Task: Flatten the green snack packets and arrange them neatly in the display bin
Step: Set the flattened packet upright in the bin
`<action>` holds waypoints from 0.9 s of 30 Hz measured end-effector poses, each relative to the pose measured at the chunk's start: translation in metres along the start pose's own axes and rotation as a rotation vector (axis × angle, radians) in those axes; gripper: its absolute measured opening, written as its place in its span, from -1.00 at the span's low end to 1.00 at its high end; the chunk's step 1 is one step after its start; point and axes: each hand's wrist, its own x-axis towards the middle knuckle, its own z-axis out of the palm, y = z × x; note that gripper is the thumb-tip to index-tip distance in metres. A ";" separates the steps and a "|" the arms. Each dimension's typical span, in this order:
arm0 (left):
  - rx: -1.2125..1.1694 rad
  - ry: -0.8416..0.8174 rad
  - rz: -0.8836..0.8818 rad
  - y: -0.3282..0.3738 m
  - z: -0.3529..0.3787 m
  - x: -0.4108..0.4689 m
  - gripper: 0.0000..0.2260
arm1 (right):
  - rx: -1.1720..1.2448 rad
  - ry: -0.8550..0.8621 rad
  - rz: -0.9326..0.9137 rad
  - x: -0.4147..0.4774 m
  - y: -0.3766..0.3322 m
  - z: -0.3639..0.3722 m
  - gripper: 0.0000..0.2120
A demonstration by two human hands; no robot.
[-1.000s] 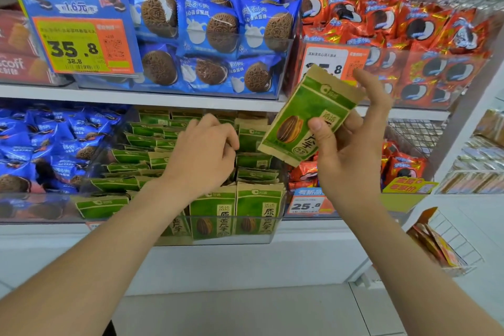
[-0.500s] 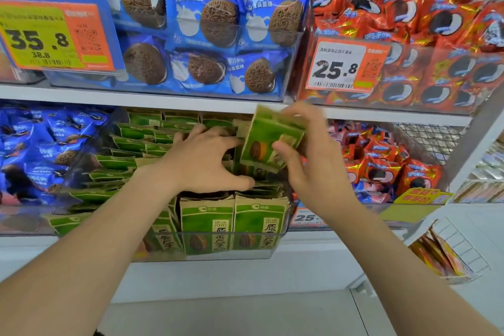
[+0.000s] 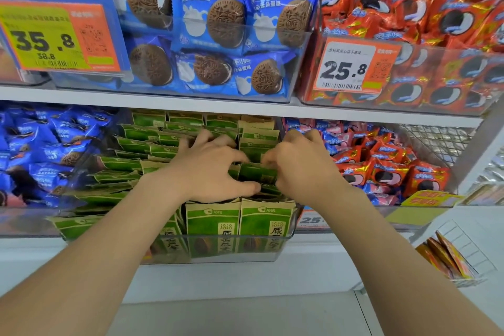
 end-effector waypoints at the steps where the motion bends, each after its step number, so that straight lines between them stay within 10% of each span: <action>1: 0.022 -0.023 0.002 0.000 0.001 -0.001 -0.48 | 0.048 0.007 0.016 -0.002 -0.002 0.001 -0.69; 5: 0.070 -0.130 -0.019 0.003 0.004 -0.001 -0.50 | 0.374 0.365 0.147 -0.001 0.003 0.009 -0.74; 10: 0.073 -0.097 -0.042 0.006 0.008 -0.006 -0.43 | 0.196 0.094 0.203 0.006 -0.002 0.013 -0.78; 15: -0.066 0.229 -0.046 0.006 0.007 -0.017 -0.61 | 0.105 0.189 0.196 0.007 -0.003 0.014 -0.86; 27: -0.374 0.500 -0.051 0.011 0.002 -0.053 -0.67 | 0.354 0.954 0.038 -0.045 -0.004 -0.035 -0.88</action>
